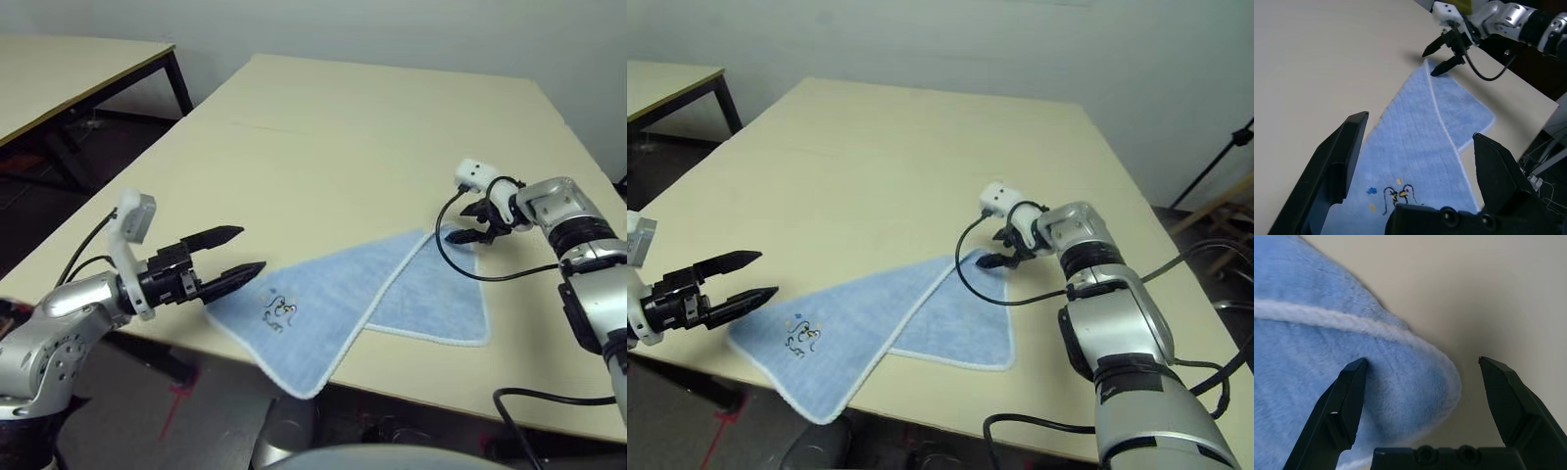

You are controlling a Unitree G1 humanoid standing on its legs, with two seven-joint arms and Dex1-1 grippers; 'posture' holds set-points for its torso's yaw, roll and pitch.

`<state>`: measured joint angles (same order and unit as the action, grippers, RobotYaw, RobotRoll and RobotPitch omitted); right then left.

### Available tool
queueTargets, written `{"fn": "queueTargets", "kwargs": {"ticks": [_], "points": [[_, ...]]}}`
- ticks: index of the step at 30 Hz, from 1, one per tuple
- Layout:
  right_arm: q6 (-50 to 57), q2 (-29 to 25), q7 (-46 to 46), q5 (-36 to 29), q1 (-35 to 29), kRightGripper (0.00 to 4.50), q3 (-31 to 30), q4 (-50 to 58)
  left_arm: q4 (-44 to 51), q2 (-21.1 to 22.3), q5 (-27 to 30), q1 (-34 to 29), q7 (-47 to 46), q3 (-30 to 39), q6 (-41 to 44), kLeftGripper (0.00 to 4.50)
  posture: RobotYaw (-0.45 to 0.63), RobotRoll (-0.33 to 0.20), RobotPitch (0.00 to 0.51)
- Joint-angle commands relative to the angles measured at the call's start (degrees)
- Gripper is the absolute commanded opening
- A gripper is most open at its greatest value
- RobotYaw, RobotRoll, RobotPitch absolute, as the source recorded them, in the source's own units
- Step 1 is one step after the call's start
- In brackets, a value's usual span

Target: Fold the towel and set it aside.

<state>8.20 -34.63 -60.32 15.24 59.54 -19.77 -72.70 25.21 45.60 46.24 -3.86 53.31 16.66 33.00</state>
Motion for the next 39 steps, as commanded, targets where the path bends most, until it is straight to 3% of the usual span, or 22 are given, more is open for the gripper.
{"fn": "queueTargets", "kwargs": {"ticks": [1,5,15,19,20,24,30,33,37,39], "points": [[0.34,0.53,3.54,3.01,-1.08,4.5,-0.96,-2.26,1.55,-1.16,-0.36,-0.08,-0.86,-2.1,0.51,4.49,0.4,0.0,0.025],[1.18,0.47,3.68,3.67,-1.2,3.64,-0.57,-2.68,1.09,-2.35,-1.19,0.57,-1.3,-3.55,0.11,4.5,0.39,0.0,0.025],[4.24,-0.21,-2.44,0.04,4.58,0.03,4.42,-0.2,-1.26,-4.13,-3.68,5.99,-3.95,-7.24,1.53,4.5,0.36,0.0,0.028],[7.76,0.32,-5.99,-3.38,8.32,0.03,7.94,2.34,-1.98,-4.54,-5.01,8.95,-4.43,-9.86,2.0,4.5,0.36,0.0,0.028],[8.81,0.51,-6.41,-4.16,9.24,0.03,8.7,3.01,-2.47,-4.61,-5.19,9.56,-4.43,-10.3,2.09,4.5,0.3,0.0,0.035],[15.05,1.7,-9.34,-7.84,13.82,0.03,11.64,8.18,-4.11,-4.84,-5.23,12.25,-3.8,-11.88,2.93,4.5,0.28,0.0,0.036],[22.39,3.09,-7.76,-11.38,18.3,0.03,14.13,15.93,-5.57,-7.44,-5.28,17.75,-4.93,-14.66,5.13,4.5,0.26,0.0,0.028],[24.73,3.25,-6.4,-11.48,20.53,0.03,13.79,17.82,-6.94,-10.44,-4.16,22.21,-7.92,-16.41,9.75,4.5,0.24,0.0,0.021],[26.01,3.07,-4.17,-9.69,22.86,0.03,12.3,16.99,-7.59,-10.92,-6.79,26.24,-7.68,-21.61,12.86,4.5,0.23,0.0,0.024],[25.96,3.39,-2.19,-9.26,24.31,0.03,12.24,15.31,-9.37,-12.32,-6.07,29.96,-9.54,-23.44,18.25,4.5,0.19,0.0,0.04]]}}
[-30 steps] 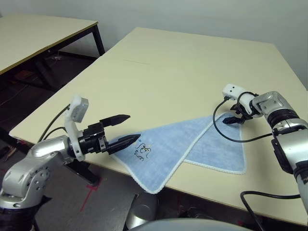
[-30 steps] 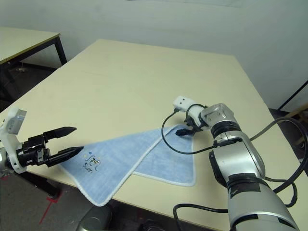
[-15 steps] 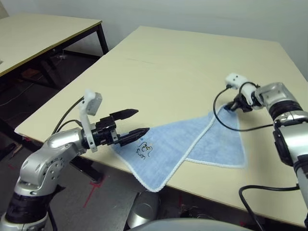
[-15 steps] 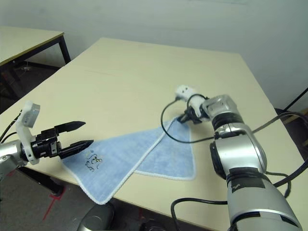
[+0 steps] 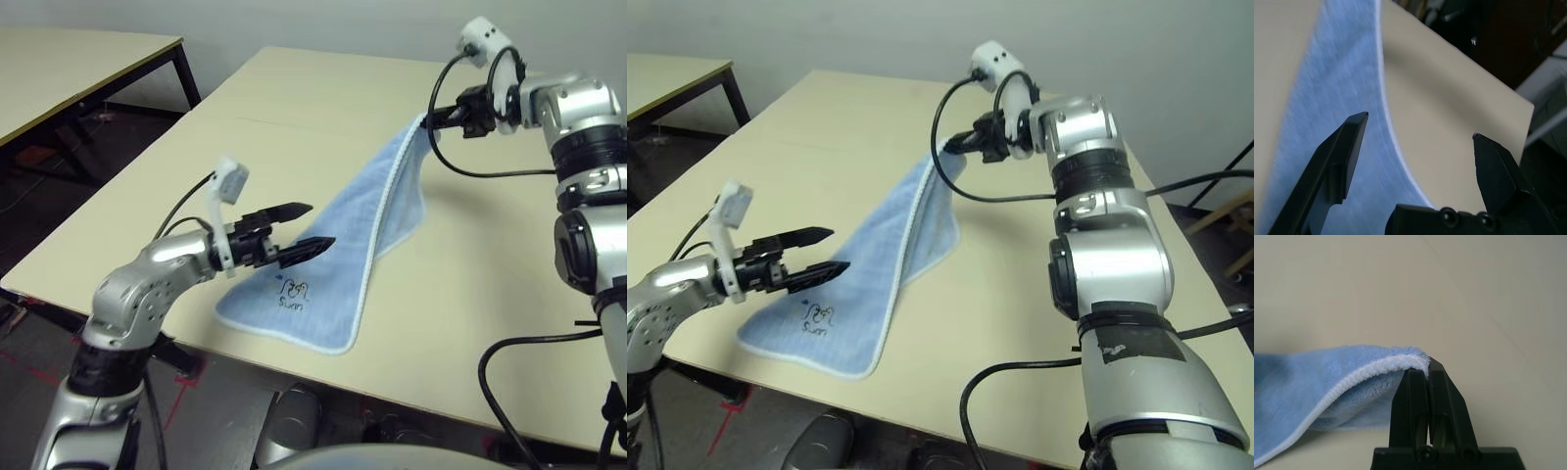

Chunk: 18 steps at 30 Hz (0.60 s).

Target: Fold the towel and set it aside.

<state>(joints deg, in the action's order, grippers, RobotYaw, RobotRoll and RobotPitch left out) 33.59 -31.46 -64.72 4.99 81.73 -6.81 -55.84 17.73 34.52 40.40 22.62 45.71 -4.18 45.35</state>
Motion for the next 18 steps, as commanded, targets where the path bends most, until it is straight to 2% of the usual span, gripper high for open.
{"fn": "queueTargets", "kwargs": {"ticks": [1,4,9,14,18], "points": [[0.19,0.41,3.13,1.0,2.58,0.03,-0.64,-2.31,-2.98,-2.22,0.24,5.06,-3.24,-2.91,8.54,4.5,0.19,0.0,0.042],[-1.4,0.81,5.11,1.28,3.16,0.03,-0.81,-4.32,-4.79,-3.02,-0.01,7.81,-3.86,-4.4,13.15,4.5,0.18,0.0,0.044],[-4.72,1.35,10.84,1.54,4.24,0.03,-0.06,-9.05,-7.92,-2.8,-3.45,11.07,-1.07,-11.01,15.14,4.5,0.18,0.0,0.044],[-6.19,1.74,11.61,1.91,5.05,0.03,-0.46,-11.33,-9.41,-4.27,-3.89,13.42,1.03,-15.09,17.95,4.5,0.2,0.0,0.043],[-7.0,2.28,12.39,2.25,5.46,0.03,-0.37,-12.58,-11.27,-4.79,-6.73,14.84,2.66,-19.79,17.85,4.5,0.21,0.0,0.037]]}}
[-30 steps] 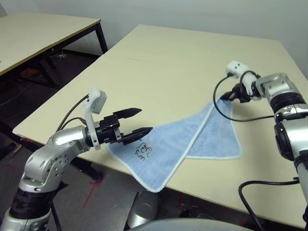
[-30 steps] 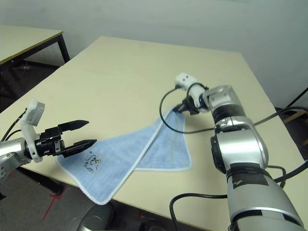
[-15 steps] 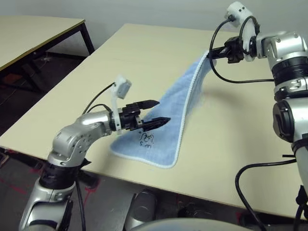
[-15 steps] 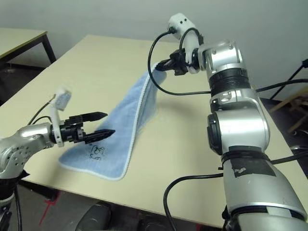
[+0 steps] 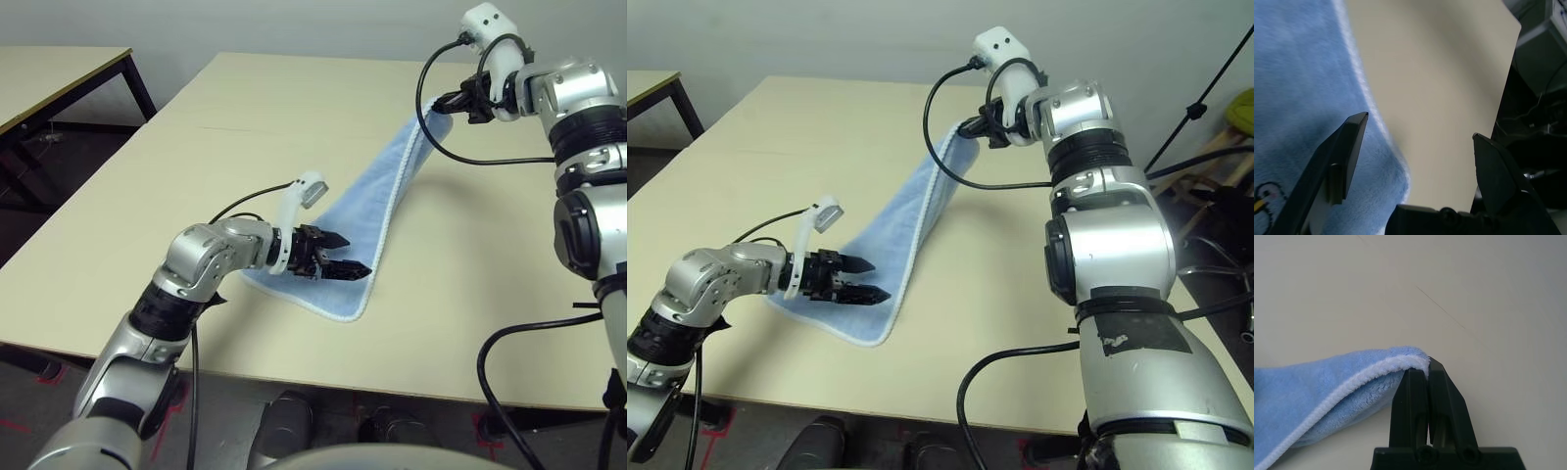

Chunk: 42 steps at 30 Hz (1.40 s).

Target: Fold the towel and set it aside.

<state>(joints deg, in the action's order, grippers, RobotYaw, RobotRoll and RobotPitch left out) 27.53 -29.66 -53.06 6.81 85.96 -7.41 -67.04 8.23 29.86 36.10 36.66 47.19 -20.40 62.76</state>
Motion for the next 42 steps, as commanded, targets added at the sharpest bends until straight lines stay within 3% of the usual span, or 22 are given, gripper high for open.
{"fn": "queueTargets", "kwargs": {"ticks": [1,8,20,27,31,40,41,42], "points": [[-1.18,0.62,1.06,0.46,1.44,0.03,0.31,-1.73,-2.15,-0.22,-3.24,0.76,1.67,-4.75,-0.02,4.5,0.22,0.0,0.037],[-2.64,0.64,2.0,0.6,2.08,0.03,0.56,-3.34,-1.35,0.69,-6.2,-0.05,3.06,-9.46,0.92,4.5,0.23,0.0,0.026],[-2.84,0.18,1.82,0.12,2.3,0.03,1.2,-3.4,-4.46,-3.04,-9.58,-0.14,1.61,-10.68,2.89,4.5,0.21,0.0,0.02],[-2.6,-0.13,1.5,-0.08,2.42,0.03,1.6,-3.22,-9.27,-3.03,-14.17,-1.65,0.41,-12.03,-0.45,4.5,0.2,0.0,0.022],[-2.38,0.01,1.32,-0.12,2.61,0.0,2.01,-3.15,-10.44,-2.94,-16.27,-2.64,0.59,-12.6,-2.35,3.53,0.21,0.0,0.021],[-2.37,0.05,0.93,-0.17,2.86,0.0,2.43,-3.16,-12.91,-3.21,-20.07,-3.26,1.02,-12.79,-5.57,0.33,0.21,0.0,0.014],[-2.37,0.0,0.9,-0.18,2.84,0.0,2.47,-3.15,-13.11,-3.02,-20.36,-3.14,1.48,-12.82,-5.98,0.03,0.21,0.0,0.014],[-2.35,-0.06,0.81,-0.21,2.78,0.0,2.51,-3.12,-13.33,-2.88,-20.4,-3.01,1.88,-12.49,-6.2,0.03,0.21,0.0,0.014]]}}
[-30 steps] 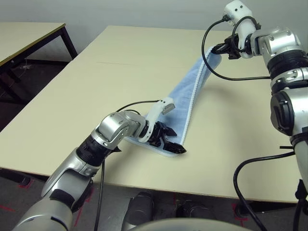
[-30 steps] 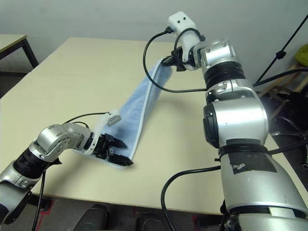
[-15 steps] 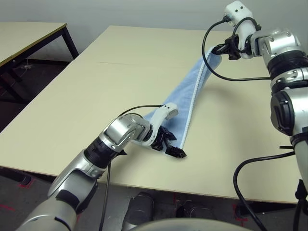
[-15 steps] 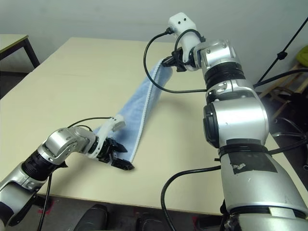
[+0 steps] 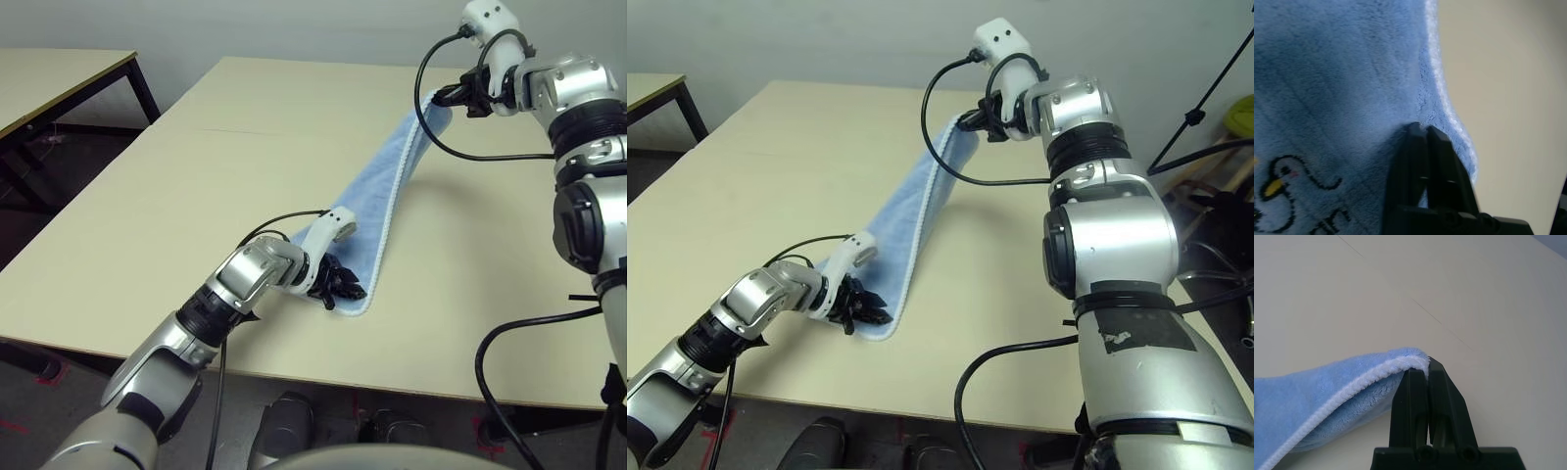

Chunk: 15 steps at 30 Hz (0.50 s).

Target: Fold the towel and set it aside.

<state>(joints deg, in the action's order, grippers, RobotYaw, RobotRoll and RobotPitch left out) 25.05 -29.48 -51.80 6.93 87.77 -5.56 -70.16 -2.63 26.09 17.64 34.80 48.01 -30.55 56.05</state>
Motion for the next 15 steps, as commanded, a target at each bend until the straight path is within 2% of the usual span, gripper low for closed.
{"fn": "queueTargets", "kwargs": {"ticks": [1,9,13,15], "points": [[0.21,-0.35,-0.55,-0.38,0.83,0.0,0.73,0.04,-2.74,1.41,-2.05,-0.96,1.81,-2.14,0.08,0.03,0.21,0.0,0.014],[1.28,-1.37,-1.73,-0.52,-0.5,0.0,0.84,0.74,-0.3,5.51,-1.46,-1.37,5.61,1.1,-0.86,0.03,0.21,0.0,0.009],[1.9,-1.99,-2.0,-0.58,-1.06,0.0,0.94,1.14,1.71,10.36,-1.86,-1.3,8.25,2.45,-2.75,0.03,0.21,0.0,0.009],[2.41,-2.3,-2.7,-0.56,-1.51,0.0,0.78,1.62,1.23,14.14,-3.07,-0.94,9.89,3.21,-5.2,0.03,0.2,0.0,0.008]]}}
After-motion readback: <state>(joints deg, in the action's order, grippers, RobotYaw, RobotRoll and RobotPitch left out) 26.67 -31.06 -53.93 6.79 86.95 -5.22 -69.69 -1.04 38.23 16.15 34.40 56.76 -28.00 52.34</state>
